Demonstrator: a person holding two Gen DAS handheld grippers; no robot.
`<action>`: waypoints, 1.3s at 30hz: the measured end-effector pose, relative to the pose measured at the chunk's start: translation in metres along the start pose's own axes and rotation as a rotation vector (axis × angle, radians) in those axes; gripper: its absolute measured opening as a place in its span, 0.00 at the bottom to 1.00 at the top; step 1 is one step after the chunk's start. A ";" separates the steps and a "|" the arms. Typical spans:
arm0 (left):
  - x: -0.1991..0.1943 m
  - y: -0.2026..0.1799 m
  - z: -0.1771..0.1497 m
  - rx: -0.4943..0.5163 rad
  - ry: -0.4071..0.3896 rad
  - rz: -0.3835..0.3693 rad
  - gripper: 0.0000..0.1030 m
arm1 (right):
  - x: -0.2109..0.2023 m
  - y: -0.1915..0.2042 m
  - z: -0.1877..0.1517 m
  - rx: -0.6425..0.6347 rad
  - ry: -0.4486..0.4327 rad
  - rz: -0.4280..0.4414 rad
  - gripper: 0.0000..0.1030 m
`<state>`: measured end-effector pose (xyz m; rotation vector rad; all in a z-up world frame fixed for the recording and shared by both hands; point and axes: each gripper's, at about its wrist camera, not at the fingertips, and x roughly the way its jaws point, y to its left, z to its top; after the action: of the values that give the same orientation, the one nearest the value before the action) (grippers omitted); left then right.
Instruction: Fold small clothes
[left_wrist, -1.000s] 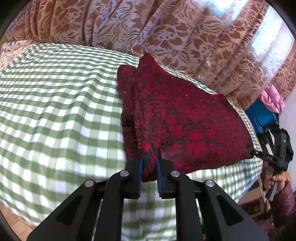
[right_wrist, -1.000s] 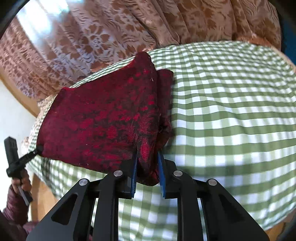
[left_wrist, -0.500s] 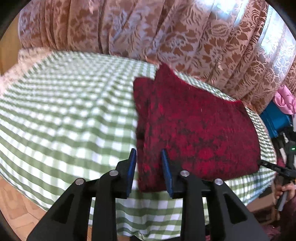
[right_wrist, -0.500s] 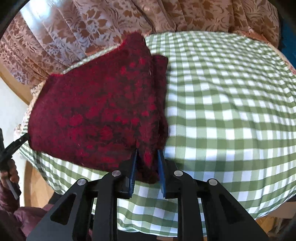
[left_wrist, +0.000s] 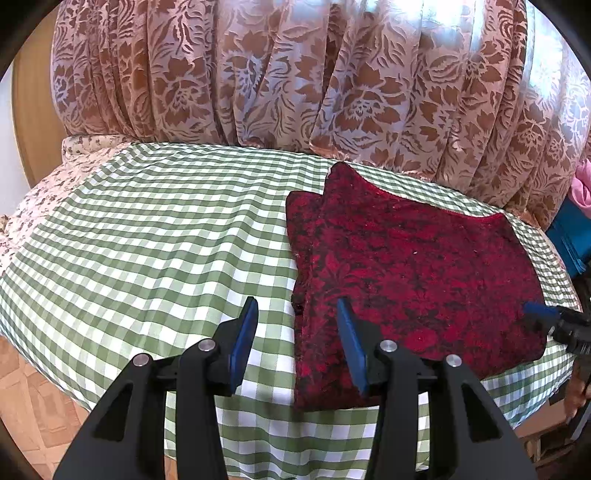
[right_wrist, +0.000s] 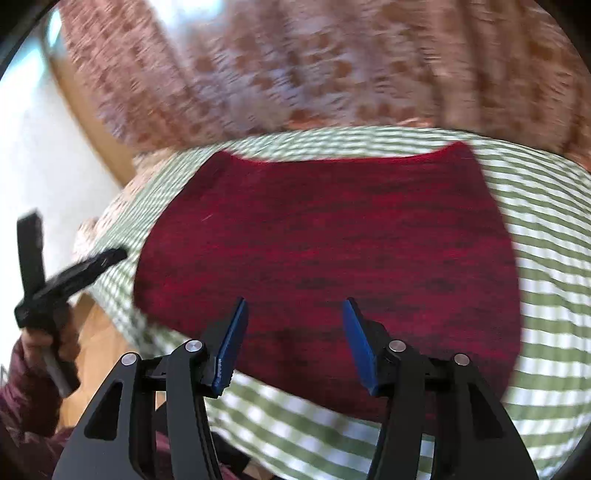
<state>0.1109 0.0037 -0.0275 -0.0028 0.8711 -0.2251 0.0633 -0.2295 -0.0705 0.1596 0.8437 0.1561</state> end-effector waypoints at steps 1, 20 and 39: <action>0.001 0.000 0.000 0.000 0.000 0.005 0.42 | 0.006 0.007 -0.002 -0.020 0.018 0.006 0.51; 0.030 0.036 0.015 -0.161 0.043 -0.120 0.52 | 0.050 -0.012 -0.039 0.039 0.104 0.019 0.49; 0.112 0.012 0.115 -0.281 0.127 -0.363 0.10 | 0.044 -0.013 -0.044 0.042 0.087 0.029 0.54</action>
<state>0.2698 -0.0164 -0.0396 -0.4146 1.0201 -0.4442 0.0604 -0.2303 -0.1342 0.2054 0.9322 0.1738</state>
